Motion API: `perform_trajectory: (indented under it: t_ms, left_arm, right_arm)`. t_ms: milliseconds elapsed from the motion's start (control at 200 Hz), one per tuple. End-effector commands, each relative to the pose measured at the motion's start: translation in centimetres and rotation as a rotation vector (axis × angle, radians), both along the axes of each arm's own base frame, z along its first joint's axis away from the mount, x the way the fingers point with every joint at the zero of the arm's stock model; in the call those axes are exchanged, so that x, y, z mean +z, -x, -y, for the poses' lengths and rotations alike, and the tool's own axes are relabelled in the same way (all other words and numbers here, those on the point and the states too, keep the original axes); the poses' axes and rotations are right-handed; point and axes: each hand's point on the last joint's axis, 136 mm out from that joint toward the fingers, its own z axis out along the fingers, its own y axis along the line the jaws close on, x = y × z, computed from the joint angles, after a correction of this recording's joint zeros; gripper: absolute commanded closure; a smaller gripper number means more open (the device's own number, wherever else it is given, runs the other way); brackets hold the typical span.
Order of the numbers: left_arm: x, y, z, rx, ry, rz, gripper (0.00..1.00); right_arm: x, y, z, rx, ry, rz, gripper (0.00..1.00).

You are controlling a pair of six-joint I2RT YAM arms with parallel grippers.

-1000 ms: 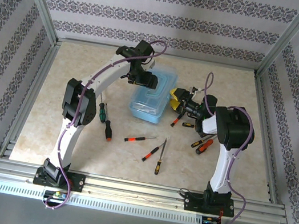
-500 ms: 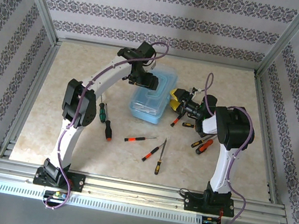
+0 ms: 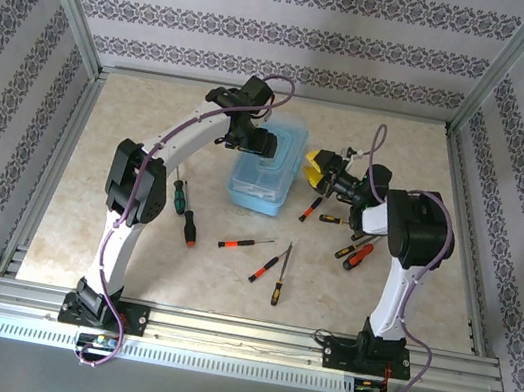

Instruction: Pack the tool kit

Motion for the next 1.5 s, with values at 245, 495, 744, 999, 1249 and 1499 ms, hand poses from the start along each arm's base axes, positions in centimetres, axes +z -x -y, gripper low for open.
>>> perform_trajectory:
  t_ms: [245, 495, 744, 999, 1249, 1499]
  left_arm:
    - [-7.3, 2.9, -2.7, -0.026, -0.134, -0.193, 0.38]
    - [-6.0, 1.8, -1.6, -0.126, -0.115, -0.108, 0.4]
    - [-4.9, 1.7, -0.4, -0.201, -0.187, -0.042, 0.39]
    - [-4.5, 1.0, -0.6, -0.238, -0.27, 0.018, 0.39]
    - [-4.0, -1.3, -1.0, -0.257, -0.38, 0.099, 0.37]
    - [-2.4, -2.7, 0.0, -0.273, -0.377, 0.176, 0.35]
  right_arm:
    - [-0.5, 0.7, 0.1, 0.04, 0.014, 0.067, 0.37]
    - [-1.7, 0.8, 1.0, 0.024, 0.06, 0.045, 0.38]
    - [-1.3, 0.2, 4.2, -0.087, 0.142, 0.051, 0.39]
    - [-1.8, 0.1, 6.4, -0.183, 0.27, 0.054, 0.38]
    - [-3.0, 1.0, 7.1, -0.172, 0.446, 0.003, 0.36]
    - [-2.5, 0.4, 4.4, -0.056, 0.231, 0.005, 0.29]
